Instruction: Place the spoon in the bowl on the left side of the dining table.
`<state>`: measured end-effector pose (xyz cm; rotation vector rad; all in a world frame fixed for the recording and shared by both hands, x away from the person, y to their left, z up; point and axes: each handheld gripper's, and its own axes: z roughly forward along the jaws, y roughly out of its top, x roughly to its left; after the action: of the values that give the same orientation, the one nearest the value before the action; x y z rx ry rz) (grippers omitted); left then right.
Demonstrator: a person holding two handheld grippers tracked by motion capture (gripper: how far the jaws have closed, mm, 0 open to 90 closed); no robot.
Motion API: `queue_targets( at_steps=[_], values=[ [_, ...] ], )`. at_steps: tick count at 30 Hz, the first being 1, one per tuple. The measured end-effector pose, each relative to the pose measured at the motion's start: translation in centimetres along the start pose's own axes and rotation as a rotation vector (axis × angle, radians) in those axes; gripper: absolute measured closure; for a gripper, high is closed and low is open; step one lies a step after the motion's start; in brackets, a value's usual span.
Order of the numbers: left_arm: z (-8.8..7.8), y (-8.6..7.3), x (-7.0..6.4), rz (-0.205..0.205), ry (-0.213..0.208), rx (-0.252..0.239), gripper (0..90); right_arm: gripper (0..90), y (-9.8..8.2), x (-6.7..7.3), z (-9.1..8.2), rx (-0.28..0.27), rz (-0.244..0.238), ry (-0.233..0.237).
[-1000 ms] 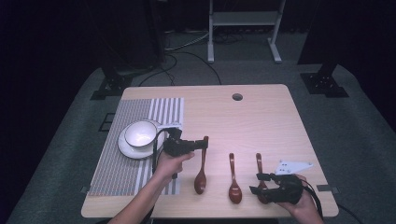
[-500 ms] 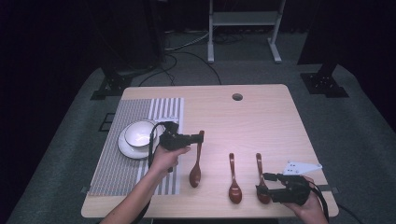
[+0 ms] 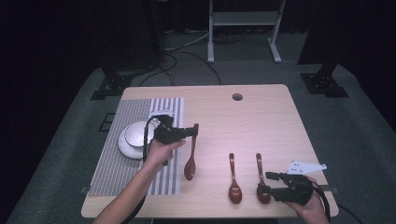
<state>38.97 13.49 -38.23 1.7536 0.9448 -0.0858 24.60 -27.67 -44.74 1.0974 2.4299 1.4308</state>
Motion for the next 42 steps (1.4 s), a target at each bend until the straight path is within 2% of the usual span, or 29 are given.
queue_targets(
  at_steps=[15,42],
  values=[
    [-1.4,1.4,1.0,-0.007,0.051,-0.029,84.4,36.8,-0.3,-0.4,-0.6,-0.023,0.019,-0.005],
    [-4.0,3.5,2.7,-0.014,0.134,-0.071,84.4,35.8,-0.3,-0.5,-0.7,-0.024,0.023,-0.014]
  ],
)
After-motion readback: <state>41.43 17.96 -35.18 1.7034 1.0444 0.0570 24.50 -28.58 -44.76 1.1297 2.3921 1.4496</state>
